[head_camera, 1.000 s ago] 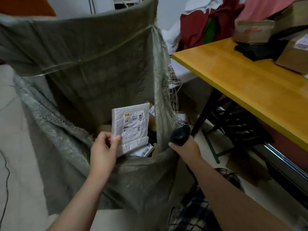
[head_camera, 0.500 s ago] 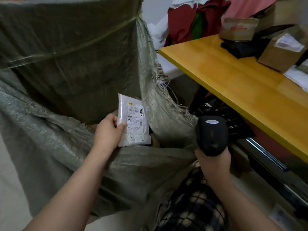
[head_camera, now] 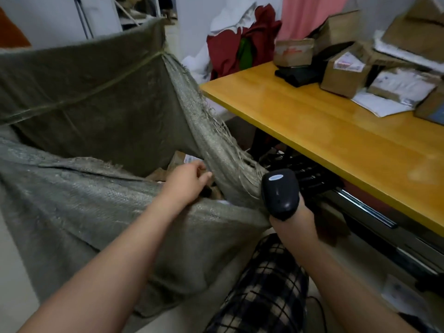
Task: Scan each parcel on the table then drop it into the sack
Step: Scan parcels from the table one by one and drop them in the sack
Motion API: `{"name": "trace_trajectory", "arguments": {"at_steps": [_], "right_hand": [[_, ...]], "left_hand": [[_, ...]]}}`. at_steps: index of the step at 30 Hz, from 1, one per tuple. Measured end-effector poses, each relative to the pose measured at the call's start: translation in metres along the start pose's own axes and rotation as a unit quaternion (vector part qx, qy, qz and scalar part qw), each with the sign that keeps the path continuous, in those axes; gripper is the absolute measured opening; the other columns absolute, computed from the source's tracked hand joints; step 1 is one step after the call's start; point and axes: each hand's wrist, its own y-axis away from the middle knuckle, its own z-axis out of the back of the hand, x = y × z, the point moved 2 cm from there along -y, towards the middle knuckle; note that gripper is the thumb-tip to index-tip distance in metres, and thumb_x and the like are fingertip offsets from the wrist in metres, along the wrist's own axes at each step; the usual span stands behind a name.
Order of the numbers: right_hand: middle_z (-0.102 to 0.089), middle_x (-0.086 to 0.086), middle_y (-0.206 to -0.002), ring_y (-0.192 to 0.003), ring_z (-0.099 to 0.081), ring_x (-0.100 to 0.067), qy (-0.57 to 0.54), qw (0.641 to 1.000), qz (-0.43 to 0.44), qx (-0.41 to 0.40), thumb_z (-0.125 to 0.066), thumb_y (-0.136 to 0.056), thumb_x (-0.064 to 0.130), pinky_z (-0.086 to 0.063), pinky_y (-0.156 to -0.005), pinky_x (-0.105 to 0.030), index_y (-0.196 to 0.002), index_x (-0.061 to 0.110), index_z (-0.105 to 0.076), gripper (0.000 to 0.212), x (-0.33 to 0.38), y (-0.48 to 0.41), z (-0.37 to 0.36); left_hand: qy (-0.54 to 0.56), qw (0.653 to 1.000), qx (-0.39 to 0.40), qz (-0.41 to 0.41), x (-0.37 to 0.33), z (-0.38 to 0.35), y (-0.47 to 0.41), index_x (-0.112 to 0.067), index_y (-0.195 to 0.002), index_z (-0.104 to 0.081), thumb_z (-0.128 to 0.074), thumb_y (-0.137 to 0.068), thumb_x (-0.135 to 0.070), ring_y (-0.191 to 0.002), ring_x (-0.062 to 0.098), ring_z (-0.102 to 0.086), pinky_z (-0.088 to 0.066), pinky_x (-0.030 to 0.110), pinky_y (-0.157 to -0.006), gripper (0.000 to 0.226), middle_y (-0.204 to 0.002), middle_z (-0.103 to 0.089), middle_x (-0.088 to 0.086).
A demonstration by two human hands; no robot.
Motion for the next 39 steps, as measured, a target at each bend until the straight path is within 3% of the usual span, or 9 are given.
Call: {"name": "trace_trajectory", "arguments": {"at_steps": [5,9,14,20,22,25,29,35,39], "right_hand": [[-0.061,0.014,-0.085,-0.077,-0.056,0.001,-0.050,0.996,-0.001,-0.068,-0.076,-0.079,0.015,-0.044,-0.069,-0.025,-0.109,0.031,-0.050,0.042,0.002,0.005,0.038],[-0.057,0.019,-0.081,-0.074,-0.053,0.003,-0.066,0.981,0.029,-0.179,-0.077,-0.079,0.018,-0.036,-0.060,-0.005,-0.103,0.023,-0.057,0.031,0.006,0.007,0.098],[-0.060,0.018,-0.081,-0.073,-0.054,0.008,-0.050,0.952,0.023,-0.302,-0.076,-0.079,0.026,-0.035,-0.060,-0.001,-0.101,0.019,-0.063,0.027,-0.019,0.031,0.180],[-0.062,0.009,-0.081,-0.083,-0.059,-0.013,-0.089,0.898,-0.010,-0.431,-0.076,-0.081,0.023,-0.040,-0.072,-0.024,-0.089,0.024,-0.060,0.018,-0.049,0.076,0.285],[-0.064,0.008,-0.081,-0.081,-0.062,-0.009,-0.096,0.889,-0.008,-0.447,-0.076,-0.080,0.022,-0.044,-0.068,-0.023,-0.089,0.023,-0.063,0.015,-0.055,0.084,0.310],[-0.064,0.014,-0.084,-0.071,-0.058,0.015,-0.135,0.875,0.015,-0.464,-0.075,-0.080,0.015,-0.041,-0.060,-0.004,-0.090,0.023,-0.065,0.016,-0.054,0.086,0.343],[-0.064,0.013,-0.082,-0.063,-0.058,0.015,-0.217,0.861,0.015,-0.459,-0.072,-0.082,0.017,-0.041,-0.052,-0.004,-0.096,0.024,-0.063,0.017,-0.046,0.075,0.379],[-0.071,0.004,-0.091,-0.089,-0.066,-0.012,-0.267,0.898,-0.030,-0.349,-0.069,-0.085,0.024,-0.050,-0.071,-0.023,-0.099,0.023,-0.067,0.014,-0.043,0.051,0.390],[-0.074,0.000,-0.086,-0.084,-0.071,-0.017,-0.303,0.887,-0.056,-0.343,-0.073,-0.082,0.025,-0.055,-0.073,-0.032,-0.098,0.019,-0.068,0.018,-0.046,0.043,0.383]], "left_hand": [[0.016,0.993,-0.032,-0.113,-0.059,0.000,0.018,-0.016,-0.115,-0.062,-0.056,-0.095,-0.031,-0.097,0.022,-0.062,-0.046,0.030,-0.079,0.026,-0.104,-0.068,0.003],[0.014,0.978,-0.001,-0.210,-0.135,-0.023,0.026,-0.018,-0.120,-0.059,-0.053,-0.096,-0.033,-0.100,0.019,-0.060,-0.049,0.033,-0.084,0.029,-0.107,-0.066,0.000],[0.044,0.943,0.052,-0.327,-0.248,-0.067,0.045,-0.018,-0.123,-0.056,-0.050,-0.098,-0.032,-0.100,0.020,-0.059,-0.049,0.038,-0.084,0.029,-0.108,-0.064,-0.002],[0.042,0.895,0.089,-0.435,-0.353,-0.120,0.079,-0.020,-0.132,-0.051,-0.051,-0.098,-0.034,-0.113,0.018,-0.053,-0.047,0.036,-0.091,0.037,-0.125,-0.057,0.000],[0.040,0.879,0.078,-0.468,-0.381,-0.134,0.089,-0.020,-0.136,-0.047,-0.052,-0.096,-0.037,-0.120,0.020,-0.047,-0.043,0.035,-0.096,0.043,-0.131,-0.050,0.001],[0.045,0.865,0.055,-0.498,-0.426,-0.146,0.099,-0.022,-0.144,-0.036,-0.053,-0.094,-0.043,-0.132,0.023,-0.035,-0.037,0.037,-0.103,0.057,-0.144,-0.033,0.004],[-0.017,0.855,0.063,-0.514,-0.469,-0.155,0.100,-0.037,-0.150,-0.021,-0.045,-0.092,-0.058,-0.145,0.028,-0.010,-0.020,0.046,-0.115,0.066,-0.160,-0.006,0.004],[0.090,0.857,0.166,-0.480,-0.463,-0.163,0.092,-0.033,-0.145,-0.037,-0.043,-0.095,-0.052,-0.143,0.025,-0.022,-0.030,0.040,-0.111,0.054,-0.160,-0.014,0.000],[0.260,0.853,0.162,-0.422,-0.438,-0.158,0.094,-0.021,-0.125,-0.054,-0.042,-0.099,-0.040,-0.139,0.018,-0.027,-0.029,0.026,-0.107,0.034,-0.151,-0.026,0.006]]}}
